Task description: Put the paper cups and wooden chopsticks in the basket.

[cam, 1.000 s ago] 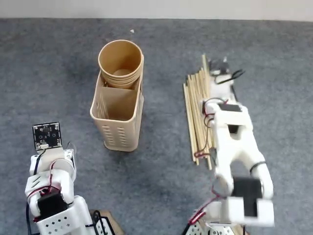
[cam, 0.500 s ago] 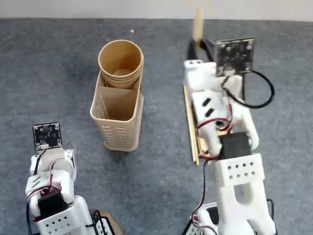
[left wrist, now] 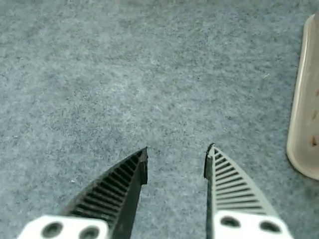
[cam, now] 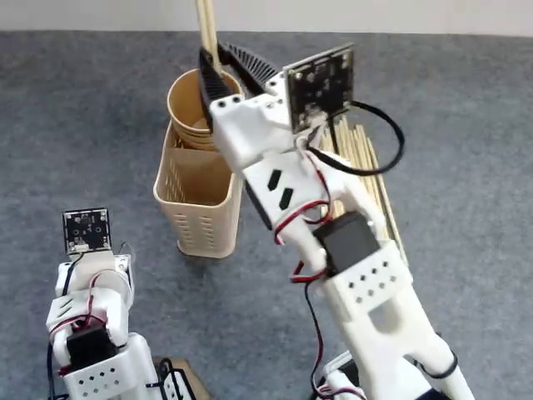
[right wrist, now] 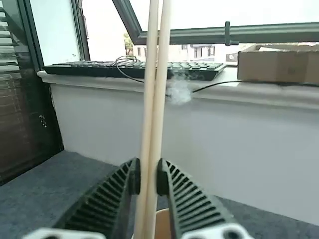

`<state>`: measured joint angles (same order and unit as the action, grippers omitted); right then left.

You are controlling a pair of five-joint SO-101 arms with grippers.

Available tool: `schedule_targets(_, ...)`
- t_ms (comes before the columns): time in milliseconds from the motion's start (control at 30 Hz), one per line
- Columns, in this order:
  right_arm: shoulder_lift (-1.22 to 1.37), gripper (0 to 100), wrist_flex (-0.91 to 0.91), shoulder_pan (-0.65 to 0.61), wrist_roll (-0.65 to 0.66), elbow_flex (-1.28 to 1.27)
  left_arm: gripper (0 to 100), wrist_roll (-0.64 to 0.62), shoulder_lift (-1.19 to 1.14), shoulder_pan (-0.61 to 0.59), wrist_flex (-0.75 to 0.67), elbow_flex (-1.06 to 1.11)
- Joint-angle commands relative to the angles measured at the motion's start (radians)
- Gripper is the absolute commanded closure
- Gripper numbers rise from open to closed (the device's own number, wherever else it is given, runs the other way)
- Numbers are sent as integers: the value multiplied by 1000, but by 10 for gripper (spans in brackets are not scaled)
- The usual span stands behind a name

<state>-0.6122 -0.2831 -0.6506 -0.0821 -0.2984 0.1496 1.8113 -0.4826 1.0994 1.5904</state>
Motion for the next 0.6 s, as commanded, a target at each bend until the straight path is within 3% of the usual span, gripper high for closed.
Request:
schedule_targets(0, 2, 995, 110, -24, -17, -82, 787, 14, 5, 15, -17, -7)
schedule_targets(200, 7, 995, 271, -27, -20, -288, 787, 14, 5, 15, -17, -5)
schedule_targets(567, -1, 995, 298, -30, -21, -460, 787, 14, 5, 19, -17, -5)
